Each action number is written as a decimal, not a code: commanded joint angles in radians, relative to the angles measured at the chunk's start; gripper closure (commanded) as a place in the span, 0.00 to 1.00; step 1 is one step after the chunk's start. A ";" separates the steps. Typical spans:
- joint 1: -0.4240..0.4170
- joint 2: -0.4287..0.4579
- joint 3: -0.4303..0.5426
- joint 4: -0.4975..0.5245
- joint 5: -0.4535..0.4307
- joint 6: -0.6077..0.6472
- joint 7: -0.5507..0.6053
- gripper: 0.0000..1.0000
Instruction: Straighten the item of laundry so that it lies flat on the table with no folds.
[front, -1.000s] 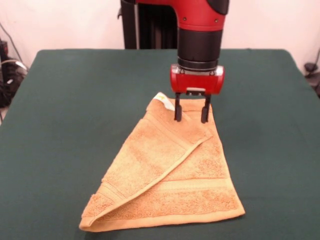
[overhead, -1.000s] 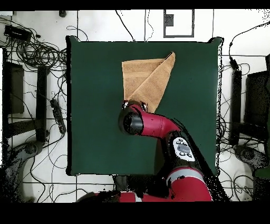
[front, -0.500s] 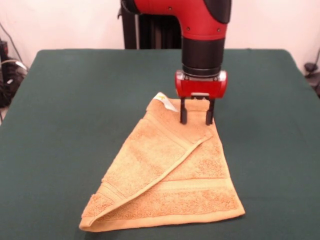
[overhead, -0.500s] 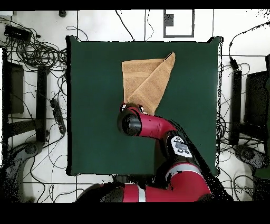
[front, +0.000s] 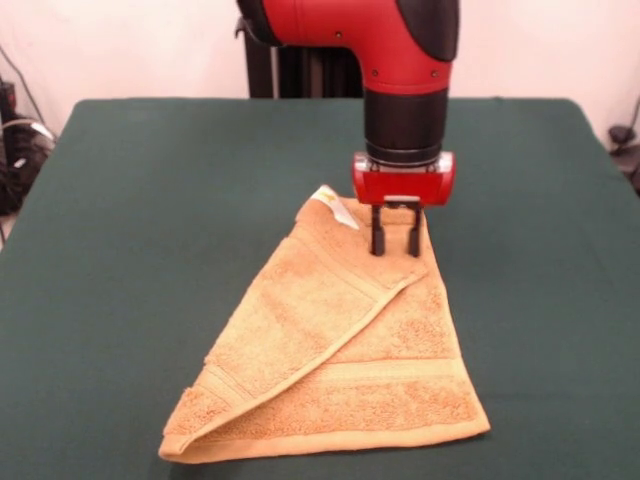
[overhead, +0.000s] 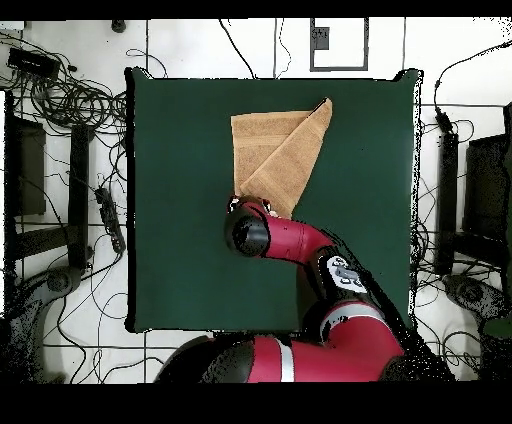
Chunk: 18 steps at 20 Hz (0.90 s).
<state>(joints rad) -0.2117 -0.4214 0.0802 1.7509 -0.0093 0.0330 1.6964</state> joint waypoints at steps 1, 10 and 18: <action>0.006 0.088 0.137 0.044 0.020 -0.048 0.206 1.00; 0.010 0.088 0.134 0.050 0.026 -0.060 0.217 1.00; 0.047 0.017 0.094 0.098 0.074 -0.021 0.268 1.00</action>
<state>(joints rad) -0.2228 -0.4260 0.0831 1.7589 -0.0045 0.0227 1.6964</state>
